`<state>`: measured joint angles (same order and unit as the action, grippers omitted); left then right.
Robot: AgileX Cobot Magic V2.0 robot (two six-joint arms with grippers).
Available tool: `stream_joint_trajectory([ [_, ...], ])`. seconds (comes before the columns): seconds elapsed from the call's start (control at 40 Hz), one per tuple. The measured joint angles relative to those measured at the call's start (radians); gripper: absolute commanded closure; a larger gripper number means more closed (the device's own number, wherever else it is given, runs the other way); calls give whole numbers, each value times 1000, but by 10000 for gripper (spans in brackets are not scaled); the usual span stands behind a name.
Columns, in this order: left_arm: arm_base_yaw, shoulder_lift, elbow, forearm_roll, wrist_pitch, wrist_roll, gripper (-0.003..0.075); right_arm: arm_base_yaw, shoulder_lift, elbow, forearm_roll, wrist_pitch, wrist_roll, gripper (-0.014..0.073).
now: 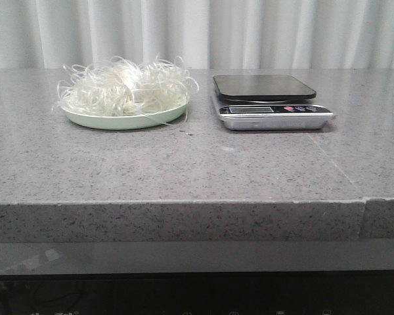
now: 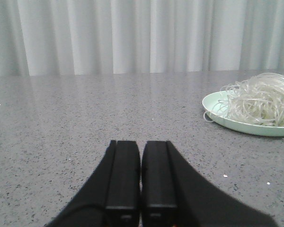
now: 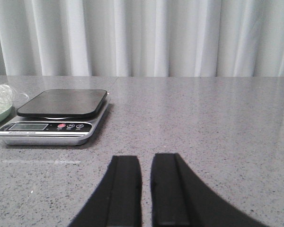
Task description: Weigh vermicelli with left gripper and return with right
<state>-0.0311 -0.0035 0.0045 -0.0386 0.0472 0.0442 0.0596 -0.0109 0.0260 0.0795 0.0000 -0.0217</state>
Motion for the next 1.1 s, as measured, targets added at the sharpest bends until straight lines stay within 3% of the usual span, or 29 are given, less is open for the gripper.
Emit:
stream_joint_trajectory([
  [0.9, 0, 0, 0, 0, -38, 0, 564, 0, 0, 0, 0, -60, 0, 360],
  [1.1, 0, 0, -93, 0, -11, 0, 564, 0, 0, -119, 0, -8, 0, 360],
])
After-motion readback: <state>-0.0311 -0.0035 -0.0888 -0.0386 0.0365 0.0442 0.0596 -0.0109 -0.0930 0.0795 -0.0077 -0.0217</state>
